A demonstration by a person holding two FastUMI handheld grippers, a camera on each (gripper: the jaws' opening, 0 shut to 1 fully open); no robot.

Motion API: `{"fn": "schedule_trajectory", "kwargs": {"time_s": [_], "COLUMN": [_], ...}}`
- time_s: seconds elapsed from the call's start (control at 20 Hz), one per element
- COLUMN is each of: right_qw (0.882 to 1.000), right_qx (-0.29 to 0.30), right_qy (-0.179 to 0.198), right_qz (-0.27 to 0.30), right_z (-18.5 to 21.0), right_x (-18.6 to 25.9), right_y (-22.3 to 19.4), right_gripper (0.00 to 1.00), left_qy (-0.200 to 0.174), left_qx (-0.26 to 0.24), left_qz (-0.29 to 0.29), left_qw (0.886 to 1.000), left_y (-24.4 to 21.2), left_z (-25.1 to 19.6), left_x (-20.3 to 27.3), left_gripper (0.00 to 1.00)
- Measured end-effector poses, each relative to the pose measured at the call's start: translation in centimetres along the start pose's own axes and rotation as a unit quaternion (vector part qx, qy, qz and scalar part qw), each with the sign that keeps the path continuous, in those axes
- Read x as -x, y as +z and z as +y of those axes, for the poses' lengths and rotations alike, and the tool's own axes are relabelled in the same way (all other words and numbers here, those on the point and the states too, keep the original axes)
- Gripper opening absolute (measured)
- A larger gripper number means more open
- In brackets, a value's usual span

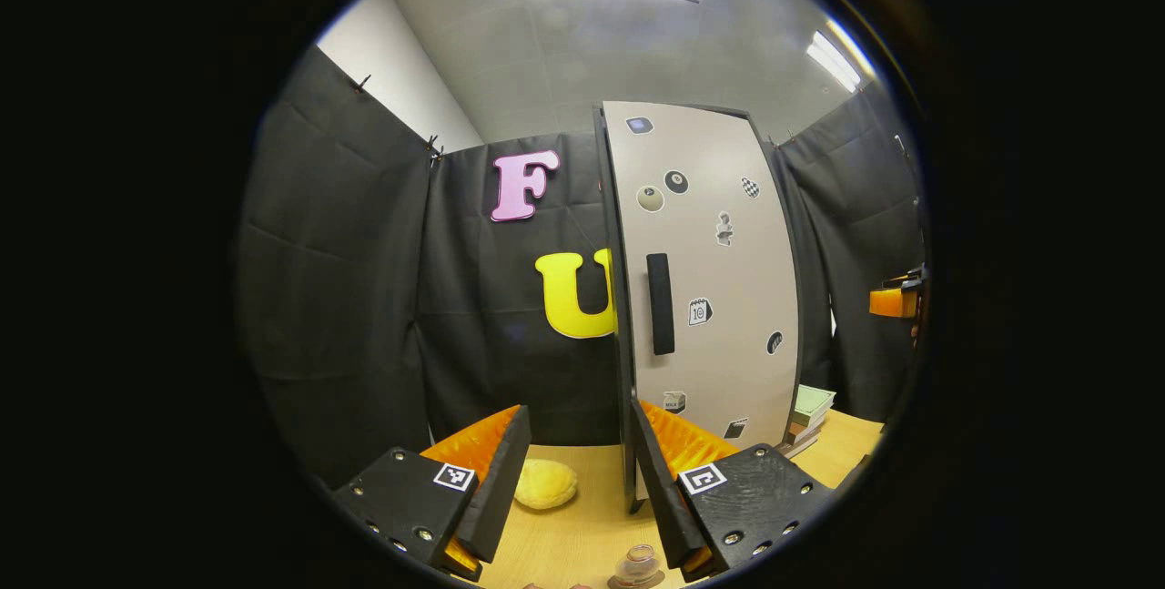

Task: Open the cabinet door with the right hand, grasp the bottle in the cabinet with the left hand and place it on the coaster, then close the cabinet door with the right hand.

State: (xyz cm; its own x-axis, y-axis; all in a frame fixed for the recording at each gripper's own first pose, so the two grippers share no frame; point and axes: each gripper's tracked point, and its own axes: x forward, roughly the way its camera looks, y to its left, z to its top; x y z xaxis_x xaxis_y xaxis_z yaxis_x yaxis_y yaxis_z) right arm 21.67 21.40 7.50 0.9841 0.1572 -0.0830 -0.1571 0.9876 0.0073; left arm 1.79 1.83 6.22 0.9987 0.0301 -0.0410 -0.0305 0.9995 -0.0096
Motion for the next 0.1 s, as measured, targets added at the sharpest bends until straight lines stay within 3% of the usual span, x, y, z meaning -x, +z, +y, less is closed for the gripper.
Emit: {"fn": "schedule_trajectory", "kwargs": {"time_s": [0.1], "right_qw": [1.000], "right_qx": [0.003], "right_qy": [-0.001], "right_qz": [0.000], "right_z": [0.20], "right_x": [0.00], "right_y": [0.10], "right_gripper": [0.98], "left_qy": [0.001], "left_qx": [0.002], "left_qz": [0.000], "left_qw": [1.000], "left_y": [-0.20], "left_z": [0.09], "left_x": [0.03], "left_gripper": [0.64]}}
